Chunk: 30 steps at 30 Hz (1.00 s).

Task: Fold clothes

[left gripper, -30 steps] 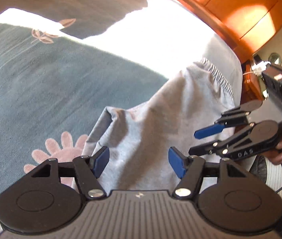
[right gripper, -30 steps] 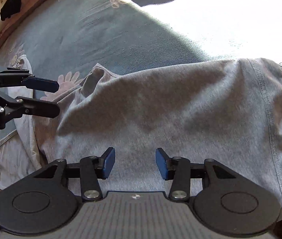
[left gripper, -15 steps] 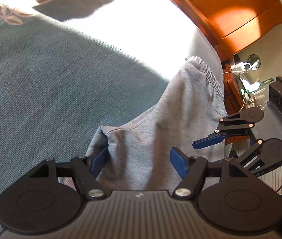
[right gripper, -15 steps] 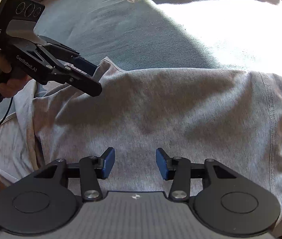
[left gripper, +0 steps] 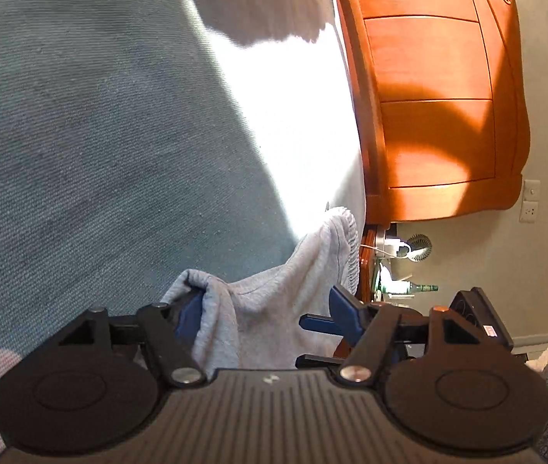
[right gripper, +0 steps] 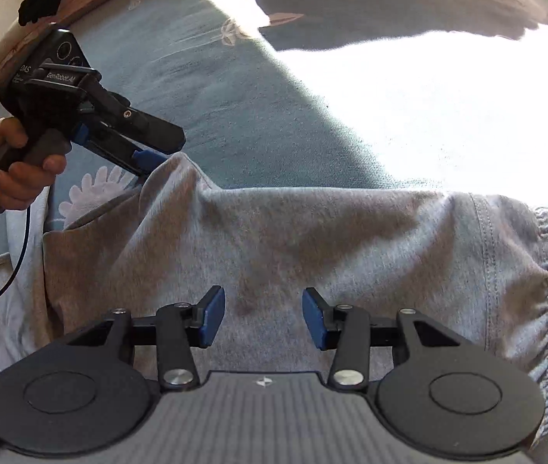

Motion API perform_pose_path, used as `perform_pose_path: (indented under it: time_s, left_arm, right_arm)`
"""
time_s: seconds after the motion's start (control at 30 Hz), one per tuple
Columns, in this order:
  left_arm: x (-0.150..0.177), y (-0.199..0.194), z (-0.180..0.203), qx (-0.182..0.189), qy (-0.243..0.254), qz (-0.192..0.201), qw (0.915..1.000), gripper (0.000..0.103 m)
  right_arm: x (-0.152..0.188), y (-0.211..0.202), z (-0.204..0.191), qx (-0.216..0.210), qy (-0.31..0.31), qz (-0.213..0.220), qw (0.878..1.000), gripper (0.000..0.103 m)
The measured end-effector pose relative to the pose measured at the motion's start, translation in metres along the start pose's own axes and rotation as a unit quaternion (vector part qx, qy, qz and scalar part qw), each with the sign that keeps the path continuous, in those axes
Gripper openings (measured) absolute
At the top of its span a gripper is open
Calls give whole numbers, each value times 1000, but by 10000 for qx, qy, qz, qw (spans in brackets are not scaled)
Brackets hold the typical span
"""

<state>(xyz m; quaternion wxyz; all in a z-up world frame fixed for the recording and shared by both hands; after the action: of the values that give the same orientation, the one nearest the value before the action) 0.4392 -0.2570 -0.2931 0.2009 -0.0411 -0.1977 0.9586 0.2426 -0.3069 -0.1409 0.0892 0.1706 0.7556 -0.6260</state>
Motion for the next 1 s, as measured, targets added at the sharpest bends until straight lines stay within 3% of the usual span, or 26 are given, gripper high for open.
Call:
perform_pose_path:
  time_s: [0.1,0.17,0.23,0.4,0.6,0.67,0.77,0.93,1.0]
  left_arm:
    - [-1,-8,-9,210,-497,359,9979,66]
    - [2,-5,-7,150,-396,371,9984,65]
    - [4,-1,-3,63,-311,349,9989,66]
    - [6,6,1,-11,-287,271,9992,65]
    - [9,13,-1,-107,-300,349,9989,63]
    - [10,12,-4,-178,-329,385,9986,60]
    - [12,9,-10,-302,-371,456,9978,55]
    - [16,5,-15,-425,-411,594,9965,52]
    - [16,5,-15,-451,-433,623,9961,52]
  right_arm:
    - [-19,-2,6,199,-223,304,9991,35]
    - [-18,10,14,362,-257,172,9989,35]
    - [0,28,27,428,-30,-250,9988,35]
    - [20,21,31,395,134,-488,9979,34]
    - [-27,3,35,428,216,428,9979,35]
    - [-28,14,48,726,306,333,9963,35]
    - [4,24,79,1108,865,-158,9899,31]
    - [19,7,94,1190,1204,-255,9852,32]
    - [3,2,80,899,1002,17,9909,32]
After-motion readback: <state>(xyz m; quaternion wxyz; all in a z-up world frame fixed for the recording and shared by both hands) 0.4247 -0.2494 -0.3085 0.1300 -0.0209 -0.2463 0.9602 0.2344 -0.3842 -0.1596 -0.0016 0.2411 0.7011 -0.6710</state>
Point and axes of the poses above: each gripper's, at about its wrist camera, not at the fingertips, and y roughly the way its jaws point, z to its right, x to its underside, the point moved 9 cm from there along y, roughly the way its jaws point, and after that the axes turned 3 degrees about x, right-handed, at the moved point
